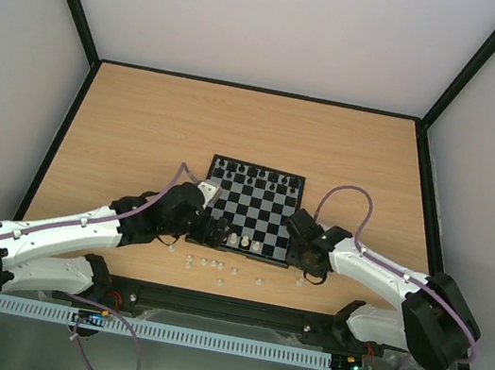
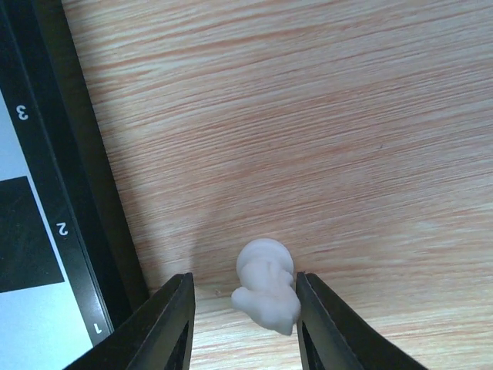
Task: Set up the chess pieces on the board
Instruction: Pick up the chess piece at the center of the board.
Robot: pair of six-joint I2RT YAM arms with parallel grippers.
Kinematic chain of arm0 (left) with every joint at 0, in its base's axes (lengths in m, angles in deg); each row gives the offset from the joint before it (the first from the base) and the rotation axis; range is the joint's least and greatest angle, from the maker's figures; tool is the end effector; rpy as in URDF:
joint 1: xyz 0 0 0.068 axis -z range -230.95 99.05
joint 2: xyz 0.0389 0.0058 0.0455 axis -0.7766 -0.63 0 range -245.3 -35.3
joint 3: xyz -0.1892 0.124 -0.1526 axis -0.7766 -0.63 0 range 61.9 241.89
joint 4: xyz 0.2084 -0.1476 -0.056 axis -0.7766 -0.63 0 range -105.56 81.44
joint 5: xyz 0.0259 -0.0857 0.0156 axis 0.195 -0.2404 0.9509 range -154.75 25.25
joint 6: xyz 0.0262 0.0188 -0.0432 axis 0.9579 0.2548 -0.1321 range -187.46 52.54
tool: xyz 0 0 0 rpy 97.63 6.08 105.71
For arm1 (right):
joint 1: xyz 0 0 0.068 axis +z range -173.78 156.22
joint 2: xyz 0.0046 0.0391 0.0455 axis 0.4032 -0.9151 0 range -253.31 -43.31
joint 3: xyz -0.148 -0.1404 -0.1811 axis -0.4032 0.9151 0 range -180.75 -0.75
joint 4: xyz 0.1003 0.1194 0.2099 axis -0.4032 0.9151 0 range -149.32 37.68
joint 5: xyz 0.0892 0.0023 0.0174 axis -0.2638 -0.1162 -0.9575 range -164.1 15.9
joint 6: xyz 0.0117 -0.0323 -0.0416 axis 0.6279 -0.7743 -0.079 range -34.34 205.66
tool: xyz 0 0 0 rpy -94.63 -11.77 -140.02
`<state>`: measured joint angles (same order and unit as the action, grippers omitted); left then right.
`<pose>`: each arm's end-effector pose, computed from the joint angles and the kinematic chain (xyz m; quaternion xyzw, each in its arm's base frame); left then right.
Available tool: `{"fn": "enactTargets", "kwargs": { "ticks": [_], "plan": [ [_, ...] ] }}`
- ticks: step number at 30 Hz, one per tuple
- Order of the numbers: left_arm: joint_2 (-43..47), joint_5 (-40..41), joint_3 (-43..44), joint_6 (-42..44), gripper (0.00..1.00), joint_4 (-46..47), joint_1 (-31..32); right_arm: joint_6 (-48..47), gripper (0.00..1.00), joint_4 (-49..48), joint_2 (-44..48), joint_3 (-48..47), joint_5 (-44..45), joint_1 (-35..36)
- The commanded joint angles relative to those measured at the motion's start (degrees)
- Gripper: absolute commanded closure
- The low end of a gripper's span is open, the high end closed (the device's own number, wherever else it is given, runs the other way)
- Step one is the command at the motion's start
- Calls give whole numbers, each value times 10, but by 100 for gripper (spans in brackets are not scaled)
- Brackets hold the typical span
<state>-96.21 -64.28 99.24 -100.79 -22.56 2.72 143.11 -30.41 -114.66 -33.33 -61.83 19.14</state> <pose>0.1347 -0.1827 0.2345 0.1566 0.8834 -0.3014 0.3230 0.1555 0.1344 0.1562 0.1439 0.9650 0.0808 0.2037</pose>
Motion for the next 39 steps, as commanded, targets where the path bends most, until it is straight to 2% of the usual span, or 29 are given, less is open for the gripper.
{"fn": "enactTargets", "kwargs": {
  "ticks": [1,8,14,19,25,30,39],
  "plan": [
    [-5,0,-3,9,0,9,-4,13,64,48,-1,-18,21,5],
    [-7,0,-3,10,1,10,-6,13,63,76,10,-39,56,4],
    [-9,1,-5,10,1,9,-7,7,72,72,-3,-43,53,5],
    [-9,2,-5,10,0,9,-7,6,74,68,-5,-39,50,5],
    [-10,4,-5,10,0,9,-8,1,84,62,-10,-37,48,5],
    [-11,6,-4,9,0,6,-7,-3,89,60,-9,-38,42,5],
    [-10,20,0,7,1,-1,-9,-5,91,138,19,-103,67,26]
  ]
}}
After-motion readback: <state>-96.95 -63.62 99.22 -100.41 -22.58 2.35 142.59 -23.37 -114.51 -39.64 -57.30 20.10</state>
